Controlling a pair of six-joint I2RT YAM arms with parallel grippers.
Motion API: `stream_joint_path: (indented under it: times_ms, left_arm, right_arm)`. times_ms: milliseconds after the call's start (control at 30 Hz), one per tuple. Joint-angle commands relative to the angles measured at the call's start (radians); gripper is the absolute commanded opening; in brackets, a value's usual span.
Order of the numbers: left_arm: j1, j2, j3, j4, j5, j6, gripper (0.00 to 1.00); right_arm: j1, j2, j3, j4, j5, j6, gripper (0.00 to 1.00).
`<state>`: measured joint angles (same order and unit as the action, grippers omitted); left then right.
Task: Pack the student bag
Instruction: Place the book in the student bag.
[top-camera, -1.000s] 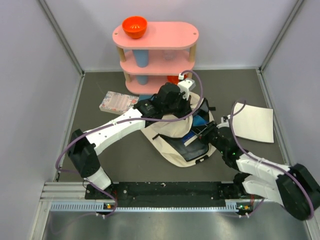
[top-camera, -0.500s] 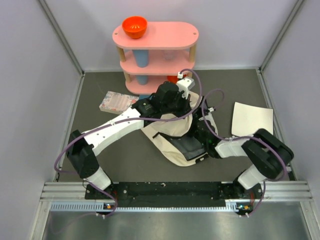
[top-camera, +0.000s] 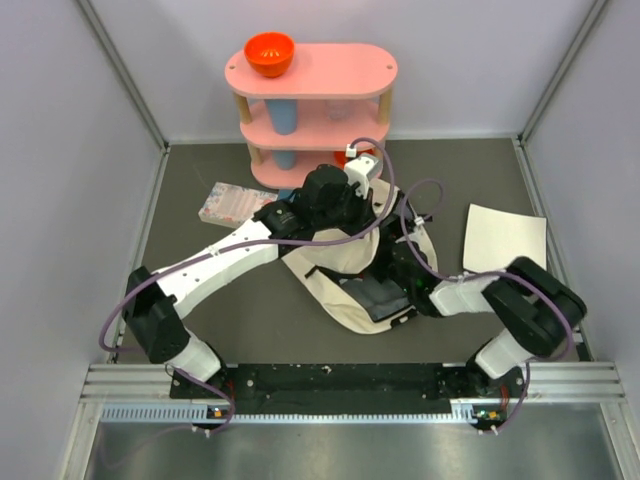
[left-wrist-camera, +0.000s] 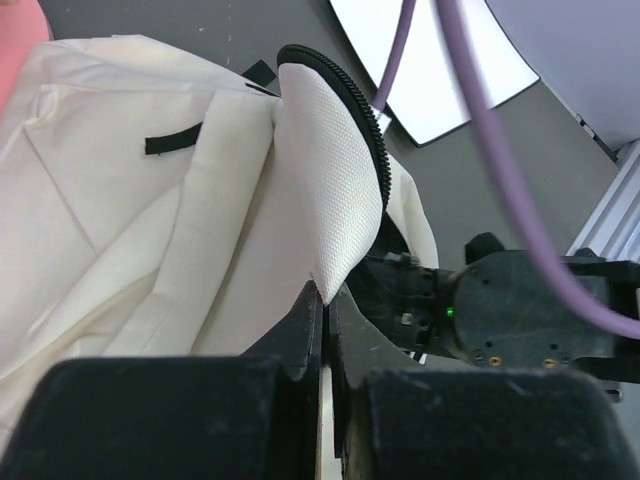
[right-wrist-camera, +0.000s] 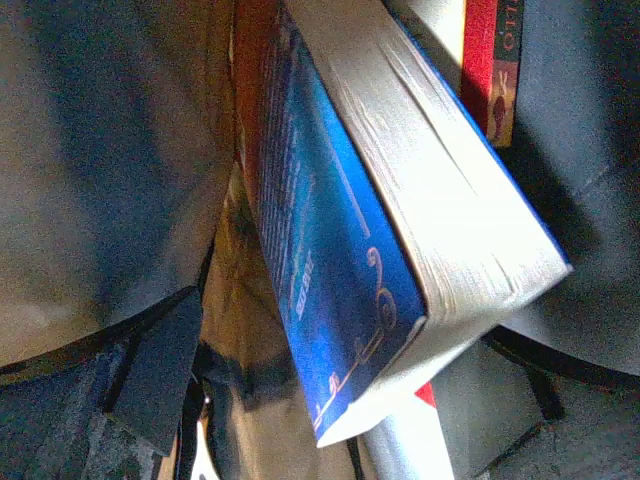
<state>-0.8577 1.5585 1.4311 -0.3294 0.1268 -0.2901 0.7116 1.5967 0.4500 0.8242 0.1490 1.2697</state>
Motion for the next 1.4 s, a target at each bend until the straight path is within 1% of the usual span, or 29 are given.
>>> stream_joint_path:
  times_ms: [0, 33, 67, 167, 233, 300, 367, 433, 467, 533, 600, 633, 700, 767, 800, 833, 867, 900, 967, 1000, 1033, 1100, 1133, 1167, 1200, 1233, 1267, 1333, 1367]
  left_arm:
    - [0.009, -0.087, -0.017, 0.132, 0.019, -0.017, 0.00]
    - [0.012, -0.089, -0.026, 0.135, 0.019, -0.020, 0.00]
    - [0.014, -0.089, -0.027, 0.133, 0.022, -0.020, 0.00]
    - [0.017, -0.097, -0.041, 0.138, 0.020, -0.020, 0.00]
    - [0.023, -0.098, -0.050, 0.141, 0.022, -0.021, 0.00]
    - [0.028, -0.098, -0.054, 0.141, 0.030, -0.024, 0.00]
    - [0.029, -0.100, -0.061, 0.150, 0.034, -0.026, 0.00]
    - [0.029, -0.103, -0.070, 0.155, 0.039, -0.030, 0.00]
    - [0.029, -0.103, -0.074, 0.158, 0.040, -0.030, 0.00]
    - [0.029, -0.104, -0.075, 0.155, 0.046, -0.034, 0.00]
    - [0.031, -0.113, -0.084, 0.156, 0.046, -0.034, 0.00]
    - [0.031, -0.118, -0.087, 0.158, 0.045, -0.034, 0.00]
    - [0.031, -0.126, -0.095, 0.161, 0.054, -0.029, 0.00]
    - [0.032, -0.130, -0.098, 0.161, 0.063, -0.027, 0.00]
    - [0.031, -0.133, -0.106, 0.161, 0.060, -0.029, 0.00]
    - [0.031, -0.141, -0.112, 0.161, 0.047, -0.029, 0.00]
    - [0.031, -0.144, -0.119, 0.162, 0.039, -0.030, 0.00]
    - [0.032, -0.149, -0.133, 0.164, 0.033, -0.032, 0.00]
    - [0.036, -0.158, -0.149, 0.168, 0.024, -0.035, 0.00]
    - [0.036, -0.161, -0.153, 0.167, 0.020, -0.038, 0.00]
    - [0.037, -0.166, -0.156, 0.164, 0.019, -0.040, 0.02]
    - [0.040, -0.169, -0.167, 0.155, 0.011, -0.046, 0.09]
    - [0.042, -0.175, -0.172, 0.150, 0.008, -0.047, 0.22]
    - [0.043, -0.181, -0.185, 0.145, 0.001, -0.050, 0.29]
    - [0.045, -0.189, -0.195, 0.144, -0.007, -0.052, 0.39]
    - [0.049, -0.210, -0.205, 0.144, -0.019, -0.057, 0.47]
    - [0.051, -0.221, -0.231, 0.148, -0.045, -0.069, 0.57]
    - [0.066, -0.264, -0.254, 0.150, -0.081, -0.080, 0.68]
    - [0.072, -0.278, -0.277, 0.150, -0.098, -0.087, 0.76]
  right_arm:
    - [0.005, -0.184, 0.032, -0.323, 0.006, -0.154, 0.88]
    - [0.003, -0.240, 0.038, -0.421, 0.026, -0.168, 0.88]
    - [0.002, -0.265, 0.035, -0.463, 0.037, -0.179, 0.93]
    - [0.002, -0.351, 0.015, -0.557, 0.058, -0.197, 0.96]
    - [0.002, -0.385, 0.000, -0.580, 0.038, -0.210, 0.96]
    - [0.002, -0.422, -0.014, -0.591, 0.021, -0.208, 0.91]
    - [0.003, -0.438, -0.037, -0.583, 0.029, -0.205, 0.66]
    - [0.003, -0.432, -0.057, -0.521, 0.037, -0.210, 0.47]
    - [0.000, -0.428, -0.048, -0.520, 0.038, -0.208, 0.44]
    - [-0.003, -0.402, 0.007, -0.583, 0.024, -0.216, 0.37]
    - [-0.001, -0.365, 0.039, -0.618, 0.023, -0.224, 0.34]
    - [-0.001, -0.351, 0.056, -0.625, 0.021, -0.227, 0.32]
    - [-0.004, -0.304, 0.068, -0.613, 0.006, -0.230, 0.29]
    - [-0.005, -0.278, 0.075, -0.521, -0.034, -0.259, 0.29]
    - [-0.009, -0.267, 0.079, -0.490, -0.102, -0.268, 0.29]
    - [-0.011, -0.261, 0.090, -0.438, -0.133, -0.277, 0.32]
    - [-0.009, -0.265, 0.096, -0.432, -0.146, -0.294, 0.33]
    - [-0.011, -0.271, 0.098, -0.431, -0.173, -0.296, 0.34]
    - [-0.011, -0.325, 0.089, -0.476, -0.160, -0.309, 0.36]
    - [-0.011, -0.352, 0.067, -0.502, -0.129, -0.319, 0.43]
    - [-0.009, -0.429, 0.052, -0.528, -0.114, -0.326, 0.47]
    - [-0.011, -0.518, 0.006, -0.632, -0.060, -0.357, 0.54]
    - [-0.009, -0.632, -0.010, -0.669, -0.042, -0.365, 0.56]
    - [-0.011, -0.690, -0.022, -0.777, -0.022, -0.378, 0.58]
    - [-0.011, -0.758, -0.042, -0.821, 0.033, -0.378, 0.62]
    - [-0.009, -0.823, -0.048, -0.899, 0.061, -0.378, 0.64]
    - [-0.011, -0.959, -0.051, -1.015, 0.122, -0.378, 0.65]
    - [-0.009, -1.088, -0.051, -1.121, 0.177, -0.374, 0.67]
    - [-0.011, -1.215, -0.047, -1.190, 0.228, -0.375, 0.68]
